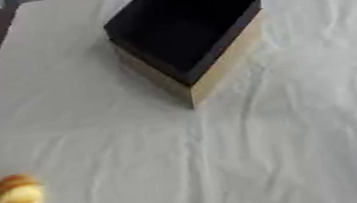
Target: Pick up objects on the table and place them in the box.
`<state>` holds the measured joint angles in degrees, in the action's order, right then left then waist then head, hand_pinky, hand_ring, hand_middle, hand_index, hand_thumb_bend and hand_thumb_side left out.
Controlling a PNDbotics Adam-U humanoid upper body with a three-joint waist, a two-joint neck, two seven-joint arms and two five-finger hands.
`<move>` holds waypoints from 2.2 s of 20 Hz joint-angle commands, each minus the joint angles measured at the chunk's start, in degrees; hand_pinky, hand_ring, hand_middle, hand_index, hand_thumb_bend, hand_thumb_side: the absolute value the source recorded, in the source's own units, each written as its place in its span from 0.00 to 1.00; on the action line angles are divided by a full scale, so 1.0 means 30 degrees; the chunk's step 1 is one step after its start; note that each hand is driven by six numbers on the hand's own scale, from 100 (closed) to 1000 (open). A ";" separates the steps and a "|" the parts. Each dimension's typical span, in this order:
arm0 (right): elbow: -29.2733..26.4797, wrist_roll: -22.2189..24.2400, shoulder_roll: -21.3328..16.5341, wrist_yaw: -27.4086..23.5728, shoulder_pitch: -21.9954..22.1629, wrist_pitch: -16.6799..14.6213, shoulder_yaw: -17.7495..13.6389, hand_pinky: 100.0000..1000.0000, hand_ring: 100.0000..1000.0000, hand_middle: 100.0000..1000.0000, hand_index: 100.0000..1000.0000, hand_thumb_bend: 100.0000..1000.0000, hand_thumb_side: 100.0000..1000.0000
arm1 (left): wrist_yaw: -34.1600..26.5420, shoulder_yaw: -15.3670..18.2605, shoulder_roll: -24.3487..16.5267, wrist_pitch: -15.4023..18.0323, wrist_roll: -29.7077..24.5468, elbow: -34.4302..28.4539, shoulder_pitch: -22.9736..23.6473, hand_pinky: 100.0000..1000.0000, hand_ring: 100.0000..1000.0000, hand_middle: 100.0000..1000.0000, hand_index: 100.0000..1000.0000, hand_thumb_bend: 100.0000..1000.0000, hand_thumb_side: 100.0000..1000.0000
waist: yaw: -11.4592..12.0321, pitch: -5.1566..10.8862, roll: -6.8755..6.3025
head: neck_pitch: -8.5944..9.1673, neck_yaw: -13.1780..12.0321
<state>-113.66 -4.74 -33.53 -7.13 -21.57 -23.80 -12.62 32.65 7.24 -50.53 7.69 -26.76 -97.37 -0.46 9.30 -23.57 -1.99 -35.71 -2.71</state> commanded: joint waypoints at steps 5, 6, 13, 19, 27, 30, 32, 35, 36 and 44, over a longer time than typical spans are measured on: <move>-0.0312 0.0001 -0.0266 -0.0050 0.0011 0.0095 -0.0096 0.91 0.90 0.69 0.79 0.00 0.21 | 0.1125 0.0425 -0.0417 -0.0888 0.2181 -0.1208 -0.0437 0.58 0.48 0.42 0.61 0.20 0.00 | 0.0066 0.0486 -0.0006 | -0.0122 -0.0189; -0.0312 0.0001 -0.0256 -0.0045 0.0036 0.0103 -0.0099 0.91 0.90 0.69 0.79 0.00 0.21 | 0.1267 0.0474 -0.0443 -0.0993 0.2564 -0.1621 -0.0532 0.58 0.47 0.42 0.61 0.19 0.00 | 0.0085 0.0500 0.0000 | -0.0137 -0.0205; -0.0312 0.0048 -0.0262 -0.0036 0.0167 0.0160 -0.0079 0.91 0.90 0.69 0.79 0.00 0.22 | 0.1663 0.0654 -0.1161 -0.1460 0.4535 -0.5025 -0.1894 0.56 0.46 0.40 0.59 0.17 0.00 | 0.0244 0.0591 -0.0015 | -0.0143 -0.0319; -0.0312 0.0135 -0.0297 -0.0124 0.0150 0.0196 0.0026 0.91 0.90 0.69 0.79 0.00 0.21 | 0.1373 -0.0725 -0.1437 -0.0460 0.5322 -0.5731 -0.5628 0.57 0.44 0.39 0.58 0.14 0.00 | 0.0198 0.0780 -0.0059 | -0.0220 -0.0577; -0.0312 0.0325 -0.0217 -0.0373 0.0036 0.0197 0.0227 0.91 0.90 0.69 0.79 0.00 0.20 | 0.0520 -0.3641 0.2580 -0.0281 0.3495 -0.4931 -1.2946 0.56 0.42 0.36 0.57 0.04 0.00 | 0.0012 0.1110 0.0147 | -0.0341 -0.0472; -0.0312 0.0373 -0.0212 -0.0486 -0.0093 0.0170 0.0257 0.91 0.90 0.69 0.79 0.00 0.20 | 0.0557 -0.4399 0.4673 0.0018 0.3411 -0.2986 -1.5661 0.56 0.42 0.36 0.57 0.06 0.00 | -0.0106 0.1154 0.0195 | -0.0385 -0.0224; -0.0312 0.0333 -0.0207 -0.0583 -0.0259 0.0168 0.0239 0.91 0.90 0.69 0.79 0.00 0.19 | 0.1617 -0.4771 0.5991 0.0484 0.3443 -0.1763 -1.7200 0.56 0.42 0.36 0.57 0.10 0.00 | -0.0205 0.1150 0.0231 | -0.0373 -0.0120; -0.0312 0.0239 -0.0181 -0.0780 -0.0661 0.0131 0.0223 0.90 0.90 0.70 0.79 0.00 0.17 | 0.4403 -0.5306 0.8229 0.0992 0.3661 -0.0023 -1.9088 0.56 0.43 0.37 0.57 0.15 0.00 | -0.0411 0.1121 0.0307 | -0.0272 0.0004; -0.0312 0.0222 -0.0170 -0.0848 -0.0811 0.0104 0.0236 0.90 0.90 0.70 0.79 0.00 0.16 | 0.5375 -0.5436 0.8916 0.1077 0.3752 0.0568 -1.9542 0.56 0.43 0.37 0.57 0.15 0.00 | -0.0514 0.1110 0.0343 | -0.0217 -0.0034; -0.0312 0.0309 0.0107 -0.1319 -0.1573 0.0013 0.0423 0.90 0.90 0.70 0.79 0.00 0.16 | 0.8887 -0.5246 1.2552 0.0966 0.3566 0.5263 -2.1304 0.56 0.42 0.37 0.57 0.08 0.00 | -0.1263 0.0976 0.0573 | 0.0130 -0.0868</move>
<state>-113.66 -4.00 -32.38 -10.64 -25.57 -23.67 -11.20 58.43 -9.36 -13.42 10.91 -16.16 -82.59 -62.83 5.45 -21.85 -0.47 -36.12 -4.87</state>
